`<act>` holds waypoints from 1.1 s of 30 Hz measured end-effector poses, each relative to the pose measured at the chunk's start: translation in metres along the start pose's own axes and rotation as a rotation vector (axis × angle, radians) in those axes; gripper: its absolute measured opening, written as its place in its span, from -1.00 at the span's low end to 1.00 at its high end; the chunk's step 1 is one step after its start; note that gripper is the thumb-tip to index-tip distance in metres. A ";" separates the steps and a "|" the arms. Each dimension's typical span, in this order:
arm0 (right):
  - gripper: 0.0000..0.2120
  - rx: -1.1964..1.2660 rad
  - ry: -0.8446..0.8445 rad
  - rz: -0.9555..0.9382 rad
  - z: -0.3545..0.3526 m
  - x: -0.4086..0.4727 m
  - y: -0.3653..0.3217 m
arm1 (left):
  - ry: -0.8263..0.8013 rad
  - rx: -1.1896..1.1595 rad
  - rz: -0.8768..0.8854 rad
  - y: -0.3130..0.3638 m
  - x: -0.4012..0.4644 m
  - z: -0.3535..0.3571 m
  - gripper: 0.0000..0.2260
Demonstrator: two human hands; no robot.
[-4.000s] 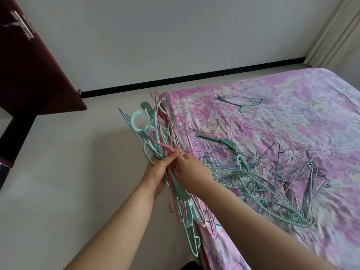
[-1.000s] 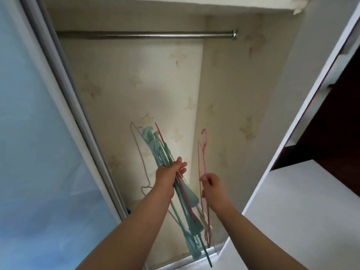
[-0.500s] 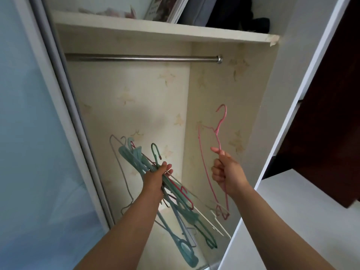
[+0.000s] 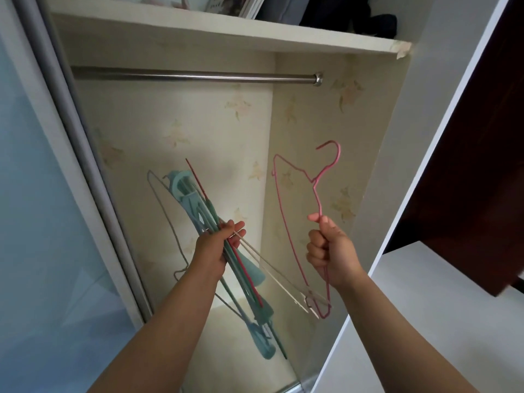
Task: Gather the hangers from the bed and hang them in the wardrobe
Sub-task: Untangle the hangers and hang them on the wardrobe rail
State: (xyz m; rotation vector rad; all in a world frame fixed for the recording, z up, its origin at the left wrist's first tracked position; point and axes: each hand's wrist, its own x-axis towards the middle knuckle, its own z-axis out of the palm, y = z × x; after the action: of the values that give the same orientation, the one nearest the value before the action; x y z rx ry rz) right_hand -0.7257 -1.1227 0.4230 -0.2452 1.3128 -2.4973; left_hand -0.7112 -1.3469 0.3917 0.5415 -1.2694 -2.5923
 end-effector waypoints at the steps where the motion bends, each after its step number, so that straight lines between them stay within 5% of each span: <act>1: -0.73 0.026 -0.004 0.016 -0.001 0.002 0.000 | -0.008 -0.012 -0.003 0.002 0.001 0.002 -0.91; 8: -0.78 0.207 -0.011 0.132 -0.028 0.012 0.004 | 0.045 -0.106 -0.028 0.015 0.010 0.010 -0.91; 14: -0.73 -0.136 -0.058 0.221 -0.032 0.004 -0.005 | 0.135 -0.077 -0.037 0.025 0.014 0.012 -0.81; 18: -0.51 -0.183 -0.131 0.216 -0.036 0.003 -0.011 | 0.165 -0.042 -0.027 0.025 0.016 0.012 -0.88; 22: -0.65 -0.244 -0.137 0.218 -0.032 0.001 -0.018 | 0.182 -0.040 -0.050 0.025 0.015 0.010 -0.91; 27: -0.51 -0.221 -0.181 0.195 -0.028 0.001 -0.024 | 0.191 -0.022 -0.008 0.026 0.019 0.010 -0.83; 33: -0.78 -0.643 -0.114 0.201 -0.011 0.005 -0.030 | 0.234 0.079 0.045 0.021 0.010 0.014 -0.86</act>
State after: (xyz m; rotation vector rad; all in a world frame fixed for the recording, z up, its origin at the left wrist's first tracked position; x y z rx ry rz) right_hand -0.7393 -1.0997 0.4413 -0.3655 1.9433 -1.8062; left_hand -0.7258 -1.3534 0.4137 0.7952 -1.2929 -2.3670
